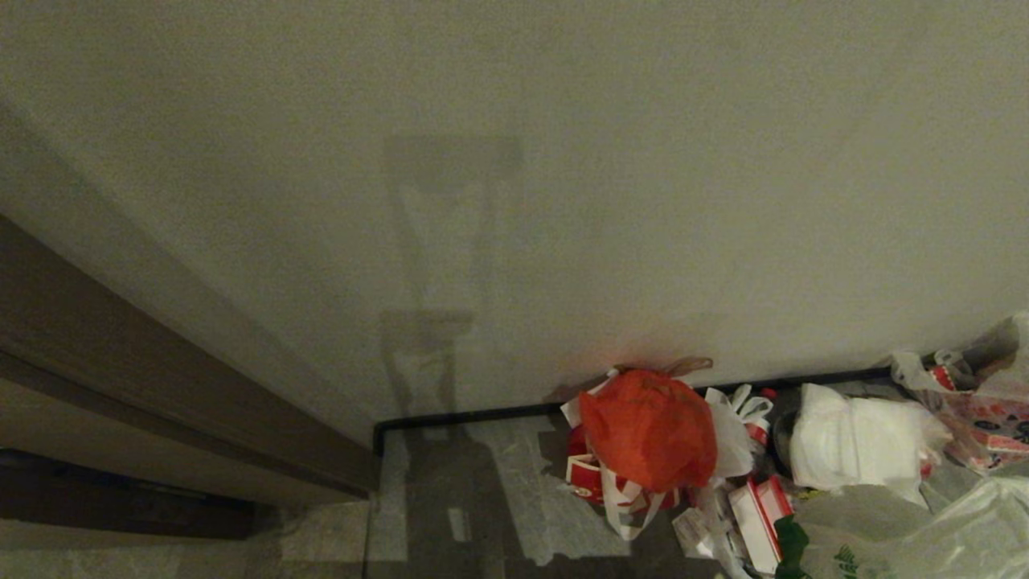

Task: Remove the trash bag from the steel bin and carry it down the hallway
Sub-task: Put the trash bag at the door

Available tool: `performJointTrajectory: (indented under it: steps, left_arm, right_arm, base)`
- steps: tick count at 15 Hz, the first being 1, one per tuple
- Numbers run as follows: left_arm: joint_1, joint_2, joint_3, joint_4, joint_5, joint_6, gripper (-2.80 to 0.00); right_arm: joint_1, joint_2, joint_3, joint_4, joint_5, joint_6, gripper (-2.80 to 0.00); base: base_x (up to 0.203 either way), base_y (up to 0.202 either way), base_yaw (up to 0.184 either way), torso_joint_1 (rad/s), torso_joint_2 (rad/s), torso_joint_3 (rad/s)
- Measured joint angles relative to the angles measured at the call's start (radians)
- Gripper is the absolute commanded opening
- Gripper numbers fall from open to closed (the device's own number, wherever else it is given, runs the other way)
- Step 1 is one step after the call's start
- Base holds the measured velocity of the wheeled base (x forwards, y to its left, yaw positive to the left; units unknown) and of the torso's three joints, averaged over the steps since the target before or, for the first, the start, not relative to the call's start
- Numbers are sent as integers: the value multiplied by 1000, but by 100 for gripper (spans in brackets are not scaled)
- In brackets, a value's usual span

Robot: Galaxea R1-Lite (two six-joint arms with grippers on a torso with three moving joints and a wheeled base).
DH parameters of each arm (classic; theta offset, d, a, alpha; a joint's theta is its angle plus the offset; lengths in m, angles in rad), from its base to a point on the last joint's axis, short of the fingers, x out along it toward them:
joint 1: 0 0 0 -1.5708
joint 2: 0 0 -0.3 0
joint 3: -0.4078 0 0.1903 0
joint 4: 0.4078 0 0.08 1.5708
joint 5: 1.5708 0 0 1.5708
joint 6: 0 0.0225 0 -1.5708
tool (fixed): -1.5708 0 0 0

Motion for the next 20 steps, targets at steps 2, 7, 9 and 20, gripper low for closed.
performJointTrajectory:
  steps: [2,7,9,20]
  left_arm:
    - [0,0,0,0,0,0,-280]
    - [0,0,0,0,-1,0,-280]
    - [0,0,0,0,-1,0,-280]
    - [0,0,0,0,0,0,-280]
  right_arm:
    - [0,10,-82,54,5,5,-280]
    - [2,174,-578,462,121,9,-280]
    - [9,278,-671,626,233,4,-280]
    - [48,764,-619,554,358,-1,-280]
  base:
    - [0,0,0,0,0,0]
    - [0,0,0,0,0,0]
    - [0,0,0,0,0,0]
    - [0,0,0,0,0,0]
